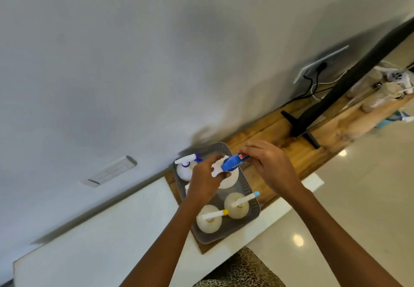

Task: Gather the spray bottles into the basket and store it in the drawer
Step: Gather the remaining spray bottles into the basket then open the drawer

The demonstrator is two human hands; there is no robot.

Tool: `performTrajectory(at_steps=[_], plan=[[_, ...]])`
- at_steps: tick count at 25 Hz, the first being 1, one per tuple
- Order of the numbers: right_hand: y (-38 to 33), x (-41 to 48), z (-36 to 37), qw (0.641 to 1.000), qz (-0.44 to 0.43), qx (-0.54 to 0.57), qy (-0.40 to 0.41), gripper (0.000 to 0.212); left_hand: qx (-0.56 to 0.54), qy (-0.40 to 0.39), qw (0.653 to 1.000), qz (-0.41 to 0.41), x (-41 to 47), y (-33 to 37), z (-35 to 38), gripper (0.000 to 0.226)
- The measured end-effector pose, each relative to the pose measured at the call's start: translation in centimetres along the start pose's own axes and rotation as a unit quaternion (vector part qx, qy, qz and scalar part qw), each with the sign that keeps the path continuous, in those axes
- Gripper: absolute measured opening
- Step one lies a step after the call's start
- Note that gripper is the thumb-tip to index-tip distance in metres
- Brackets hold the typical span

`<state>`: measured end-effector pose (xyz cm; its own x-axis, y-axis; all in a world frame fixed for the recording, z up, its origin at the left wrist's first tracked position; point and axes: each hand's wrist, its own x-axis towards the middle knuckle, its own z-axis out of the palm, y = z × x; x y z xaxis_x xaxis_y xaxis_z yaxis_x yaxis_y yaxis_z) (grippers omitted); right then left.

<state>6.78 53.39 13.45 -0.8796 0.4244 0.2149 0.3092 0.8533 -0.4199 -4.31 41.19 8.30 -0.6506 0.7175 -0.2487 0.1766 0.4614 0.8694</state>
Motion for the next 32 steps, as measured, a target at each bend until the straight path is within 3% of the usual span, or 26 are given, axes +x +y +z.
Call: performTrajectory(at_steps=[8, 16, 32], plan=[[9.2, 0.1, 9.1, 0.997, 0.031, 0.006, -0.068, 0.028, 0.012, 0.147, 0.985, -0.092, 1.6, -3.1, 2.4, 0.023], [13.0, 0.3, 16.4, 0.984, 0.046, 0.015, -0.172, 0.025, 0.067, 0.169, 0.979, -0.091, 0.6, -5.4, 4.6, 0.022], [12.5, 0.4, 18.0, 0.974, 0.067, 0.002, -0.216, 0.035, 0.033, 0.195, 0.971, -0.132, -1.2, -6.0, 3.8, 0.027]])
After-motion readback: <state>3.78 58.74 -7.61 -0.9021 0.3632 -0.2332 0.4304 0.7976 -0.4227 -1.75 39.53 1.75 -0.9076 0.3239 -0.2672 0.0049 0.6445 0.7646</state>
